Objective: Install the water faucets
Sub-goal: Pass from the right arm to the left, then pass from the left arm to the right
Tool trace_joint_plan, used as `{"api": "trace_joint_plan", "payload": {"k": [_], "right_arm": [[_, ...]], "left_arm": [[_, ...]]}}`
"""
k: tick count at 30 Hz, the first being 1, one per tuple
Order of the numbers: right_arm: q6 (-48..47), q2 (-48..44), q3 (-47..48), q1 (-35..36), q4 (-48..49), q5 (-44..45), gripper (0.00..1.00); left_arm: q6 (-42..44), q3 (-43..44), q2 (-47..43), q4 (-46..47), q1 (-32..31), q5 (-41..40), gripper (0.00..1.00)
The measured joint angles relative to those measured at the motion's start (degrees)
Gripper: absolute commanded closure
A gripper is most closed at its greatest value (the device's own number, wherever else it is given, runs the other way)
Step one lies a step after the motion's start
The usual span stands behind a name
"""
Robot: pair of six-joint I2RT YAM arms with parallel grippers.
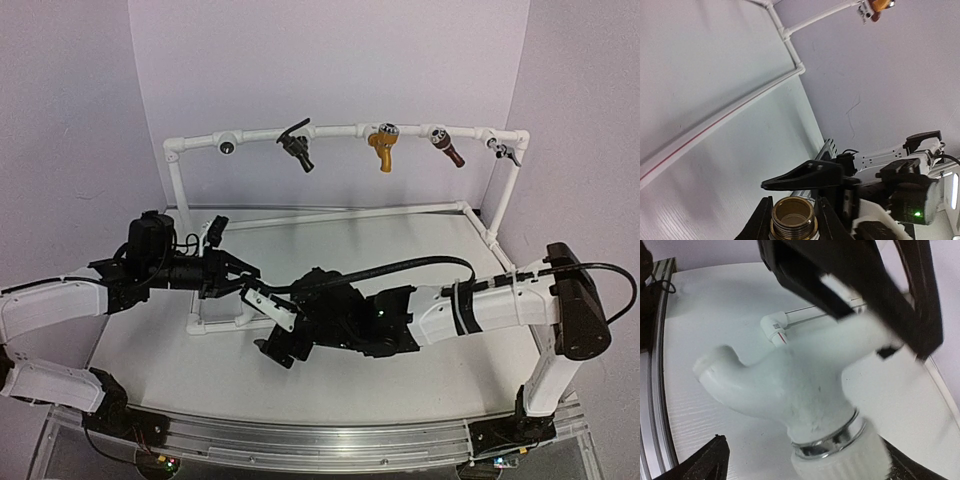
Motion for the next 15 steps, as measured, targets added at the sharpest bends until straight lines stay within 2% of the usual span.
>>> {"api": "trace_joint_plan", "payload": {"k": [8, 15], "right_arm": [[16.3, -3.0, -9.6, -0.1, 8.6, 0.8, 0.02], [33.2, -6.4, -16.7, -0.1, 30.8, -5.2, 0.02]], "left_arm": [[0.8, -3.8, -8.5, 6.3, 0.0, -8.0, 1.0], [-1.6, -8.4, -13.9, 17.0, 0.0, -13.4, 1.0]]}}
